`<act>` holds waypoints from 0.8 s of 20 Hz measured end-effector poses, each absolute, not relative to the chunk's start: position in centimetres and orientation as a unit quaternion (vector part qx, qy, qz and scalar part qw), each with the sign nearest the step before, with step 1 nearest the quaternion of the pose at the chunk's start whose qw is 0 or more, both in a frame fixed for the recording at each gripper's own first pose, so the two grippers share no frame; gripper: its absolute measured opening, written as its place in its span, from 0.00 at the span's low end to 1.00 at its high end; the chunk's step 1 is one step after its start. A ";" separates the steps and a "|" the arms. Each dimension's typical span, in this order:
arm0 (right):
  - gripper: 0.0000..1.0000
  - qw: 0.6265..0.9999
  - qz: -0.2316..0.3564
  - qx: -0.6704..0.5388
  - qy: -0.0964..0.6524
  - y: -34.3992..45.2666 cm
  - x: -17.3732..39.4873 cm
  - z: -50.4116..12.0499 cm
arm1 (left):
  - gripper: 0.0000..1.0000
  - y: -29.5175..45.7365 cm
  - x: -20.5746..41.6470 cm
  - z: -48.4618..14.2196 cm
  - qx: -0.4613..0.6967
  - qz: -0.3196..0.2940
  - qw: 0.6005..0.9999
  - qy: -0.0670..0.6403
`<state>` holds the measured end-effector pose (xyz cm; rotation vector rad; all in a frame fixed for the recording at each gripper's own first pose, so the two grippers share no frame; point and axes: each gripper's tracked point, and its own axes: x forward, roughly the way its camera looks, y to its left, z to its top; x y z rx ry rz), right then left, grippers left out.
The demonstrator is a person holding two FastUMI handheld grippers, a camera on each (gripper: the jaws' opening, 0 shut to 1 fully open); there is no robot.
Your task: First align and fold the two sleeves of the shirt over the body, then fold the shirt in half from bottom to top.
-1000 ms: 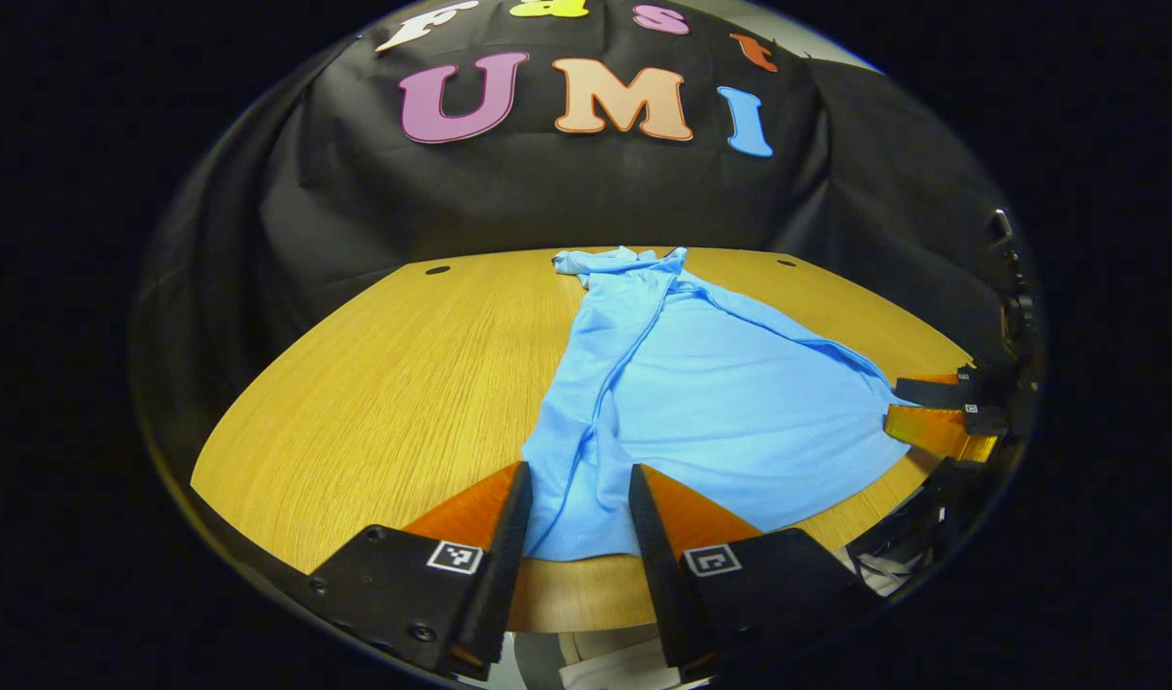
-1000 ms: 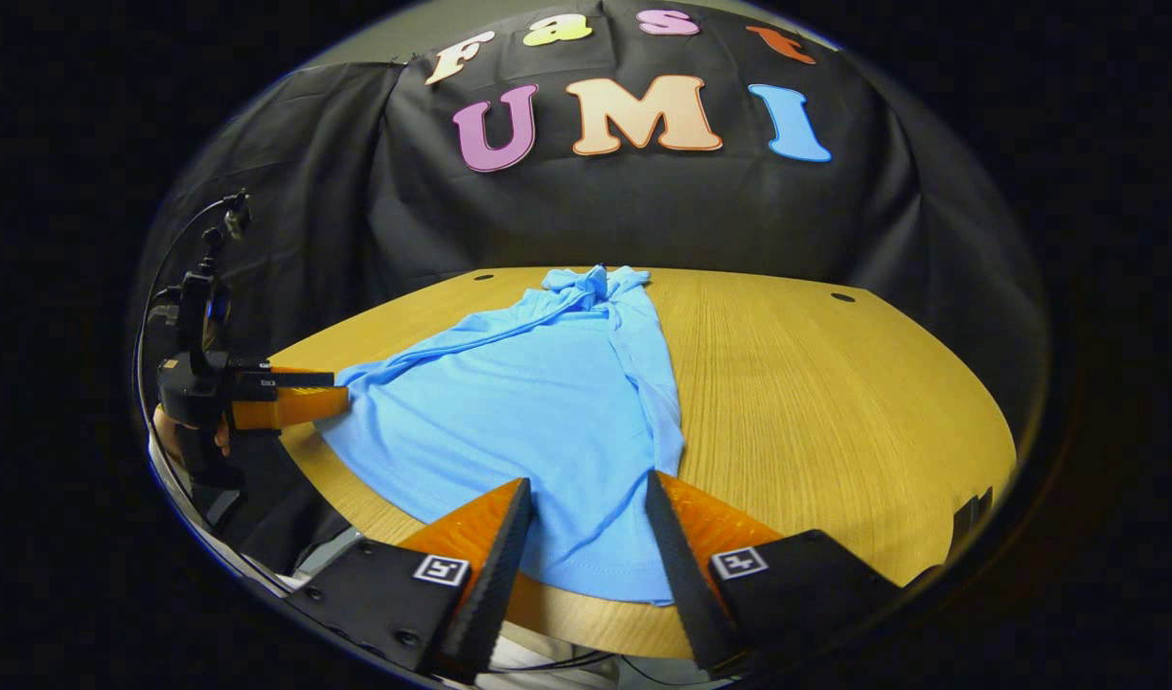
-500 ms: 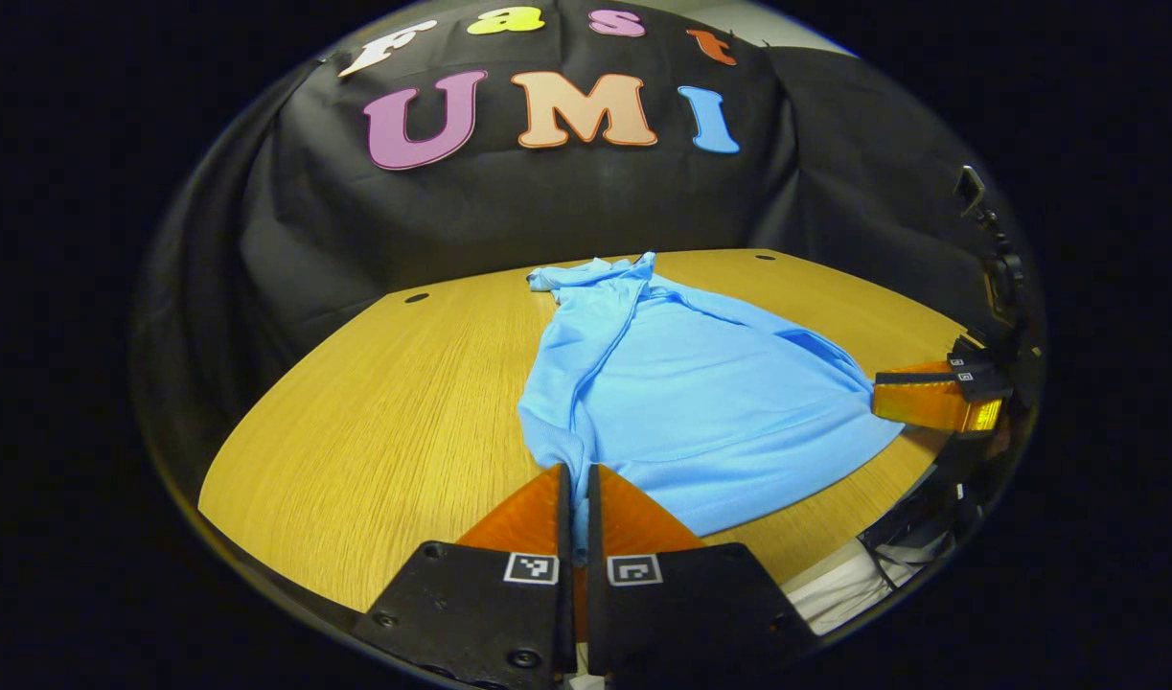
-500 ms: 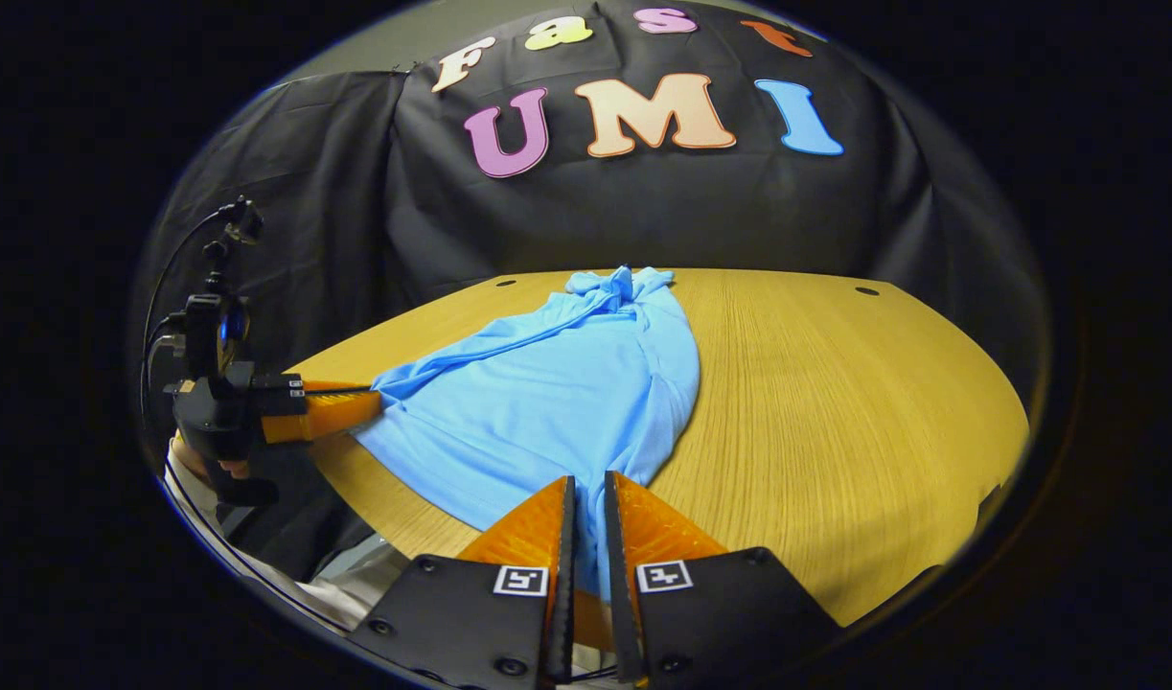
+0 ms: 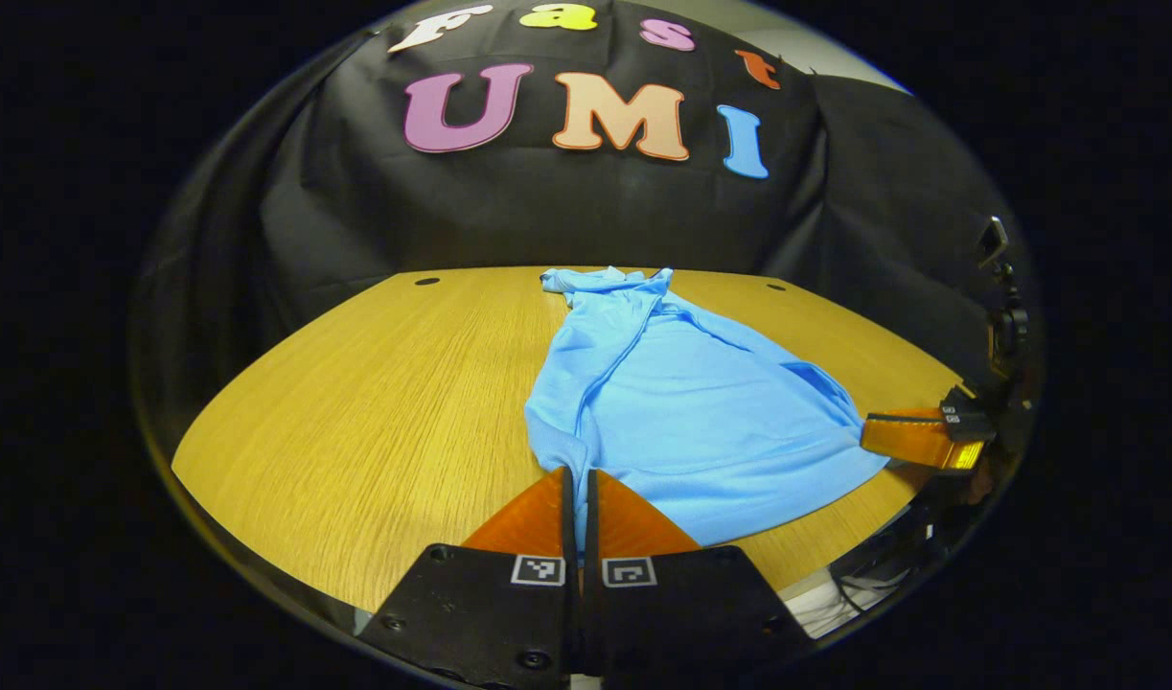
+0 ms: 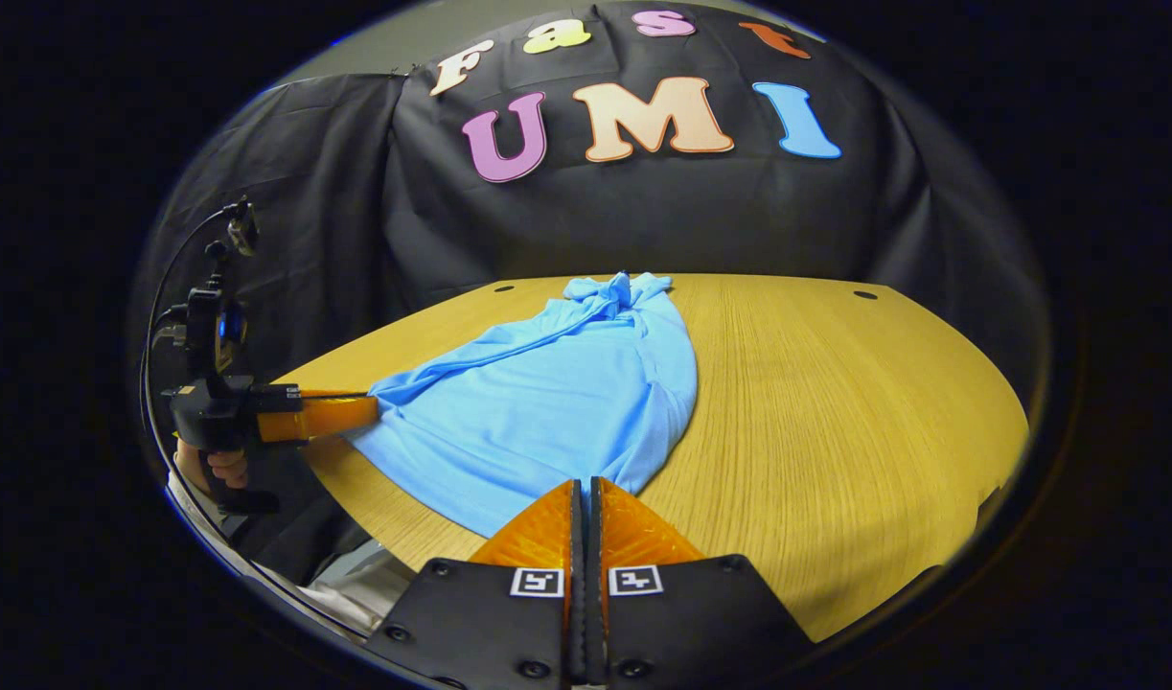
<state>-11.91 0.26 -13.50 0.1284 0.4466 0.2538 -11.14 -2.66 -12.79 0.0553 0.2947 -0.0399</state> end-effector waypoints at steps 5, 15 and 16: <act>0.02 0.972 0.123 0.059 0.191 0.2 -9.6 -10.6 | 0.00 -2.9 -10.1 -11.4 -0.022 -0.034 0.988 0.146; 0.02 0.979 0.122 0.019 0.163 -0.7 -0.6 -4.9 | 0.00 -2.4 -3.8 -3.0 -0.009 -0.032 0.996 0.086; 0.02 0.979 0.121 0.024 0.164 -0.7 0.4 -4.4 | 0.00 -2.2 -2.9 -2.3 -0.014 -0.029 0.996 0.081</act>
